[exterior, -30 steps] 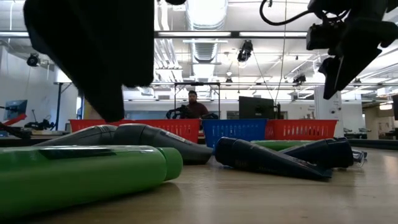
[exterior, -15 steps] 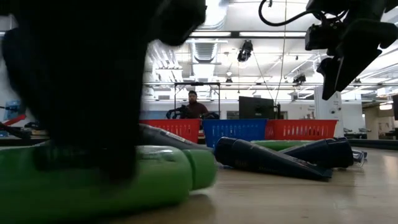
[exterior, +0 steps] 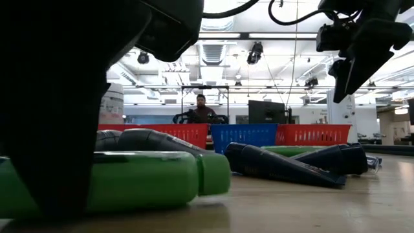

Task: Pick & Place Travel size toiletries
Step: Put the green shampoo into the left red bin

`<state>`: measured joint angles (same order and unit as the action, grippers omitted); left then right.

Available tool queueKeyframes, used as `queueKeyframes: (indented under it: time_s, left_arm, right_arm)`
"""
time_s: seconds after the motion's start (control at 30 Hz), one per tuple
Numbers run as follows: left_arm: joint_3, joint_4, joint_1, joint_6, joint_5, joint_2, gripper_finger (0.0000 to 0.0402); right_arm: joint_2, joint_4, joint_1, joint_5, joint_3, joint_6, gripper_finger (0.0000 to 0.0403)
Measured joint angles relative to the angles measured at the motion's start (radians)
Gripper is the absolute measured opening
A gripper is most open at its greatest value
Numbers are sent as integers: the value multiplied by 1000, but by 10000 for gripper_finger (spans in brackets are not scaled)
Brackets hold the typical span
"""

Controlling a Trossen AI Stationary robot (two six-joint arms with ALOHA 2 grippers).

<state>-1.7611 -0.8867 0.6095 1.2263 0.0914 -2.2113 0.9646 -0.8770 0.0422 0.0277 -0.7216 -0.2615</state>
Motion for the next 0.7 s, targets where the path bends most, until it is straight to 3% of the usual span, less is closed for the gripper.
queueKeyframes:
  time_s: [0.17,0.3,0.4,0.53,0.7]
  left_arm:
    - [2,-10,-15,-13,36,42,156]
    - [1,-76,-40,78,166,131,155]
    - [21,-201,-70,303,322,208,173]
    - [136,-347,-142,688,446,347,180]
    - [363,-270,-260,690,446,520,157]
  right_arm:
    - [0,1,0,0,-2,-15,316]
    - [0,2,0,0,-3,-15,316]
    - [0,4,0,0,-3,-15,322]
    - [0,18,0,0,-3,-15,336]
    - [0,31,0,-1,-3,-12,352]
